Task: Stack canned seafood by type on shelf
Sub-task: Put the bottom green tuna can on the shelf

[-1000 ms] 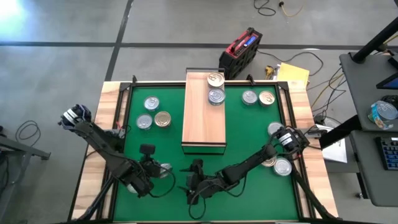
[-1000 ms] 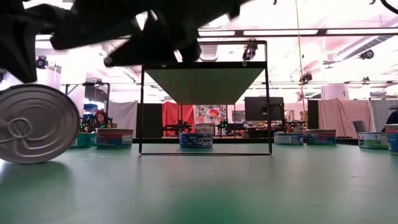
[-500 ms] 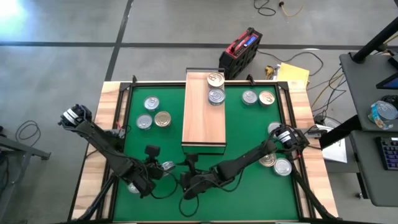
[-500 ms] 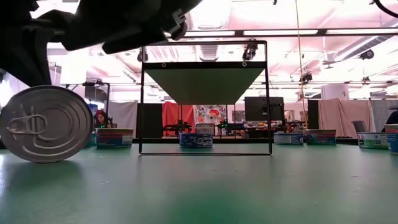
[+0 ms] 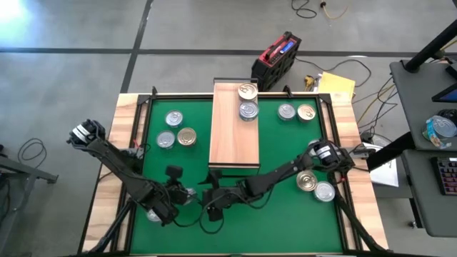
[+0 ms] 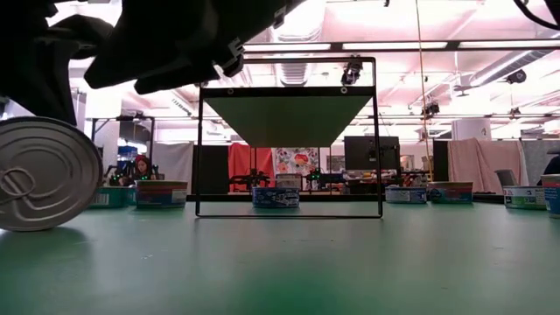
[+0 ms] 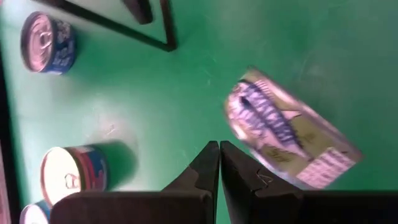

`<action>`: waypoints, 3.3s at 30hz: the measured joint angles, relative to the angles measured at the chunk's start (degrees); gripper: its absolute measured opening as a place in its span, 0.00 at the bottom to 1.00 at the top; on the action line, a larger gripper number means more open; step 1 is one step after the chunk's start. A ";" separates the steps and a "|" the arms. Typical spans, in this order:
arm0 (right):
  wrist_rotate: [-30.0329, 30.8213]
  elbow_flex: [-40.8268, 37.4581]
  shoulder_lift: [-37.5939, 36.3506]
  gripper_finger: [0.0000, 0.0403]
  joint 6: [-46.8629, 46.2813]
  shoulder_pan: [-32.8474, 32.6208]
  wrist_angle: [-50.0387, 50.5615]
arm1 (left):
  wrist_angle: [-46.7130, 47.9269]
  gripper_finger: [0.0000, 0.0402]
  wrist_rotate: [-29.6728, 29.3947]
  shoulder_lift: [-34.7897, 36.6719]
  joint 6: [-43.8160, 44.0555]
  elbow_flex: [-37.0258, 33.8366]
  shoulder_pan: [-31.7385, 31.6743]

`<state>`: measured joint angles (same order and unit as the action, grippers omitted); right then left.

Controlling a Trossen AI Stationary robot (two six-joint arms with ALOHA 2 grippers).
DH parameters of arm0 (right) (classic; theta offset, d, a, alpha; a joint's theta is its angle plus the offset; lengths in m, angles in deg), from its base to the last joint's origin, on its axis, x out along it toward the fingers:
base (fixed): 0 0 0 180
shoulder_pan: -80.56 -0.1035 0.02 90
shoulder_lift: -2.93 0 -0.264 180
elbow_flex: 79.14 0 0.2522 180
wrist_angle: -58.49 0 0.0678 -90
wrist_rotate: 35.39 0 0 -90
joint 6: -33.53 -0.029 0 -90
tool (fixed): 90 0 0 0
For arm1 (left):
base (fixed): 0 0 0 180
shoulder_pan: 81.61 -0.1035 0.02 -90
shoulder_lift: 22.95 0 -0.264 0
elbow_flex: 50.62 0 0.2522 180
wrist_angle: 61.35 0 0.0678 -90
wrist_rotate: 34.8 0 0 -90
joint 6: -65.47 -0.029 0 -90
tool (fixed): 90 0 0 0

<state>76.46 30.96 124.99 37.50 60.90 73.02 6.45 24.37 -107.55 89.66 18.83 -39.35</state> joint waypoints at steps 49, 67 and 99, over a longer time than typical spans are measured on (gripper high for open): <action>-0.15 38.23 20.96 0.81 9.63 0.89 33.01 | -14.00 0.00 1.55 1.28 -2.91 -4.72 0.76; -5.81 37.75 21.35 0.81 9.81 2.14 29.88 | -9.94 0.00 5.49 1.72 3.72 -5.52 2.08; -15.54 38.16 21.23 0.32 3.16 3.27 31.87 | 10.35 0.00 -0.14 14.30 18.60 -1.40 7.21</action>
<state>60.92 69.12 146.22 40.66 64.17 104.90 16.79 24.23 -93.25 108.25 17.43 -32.13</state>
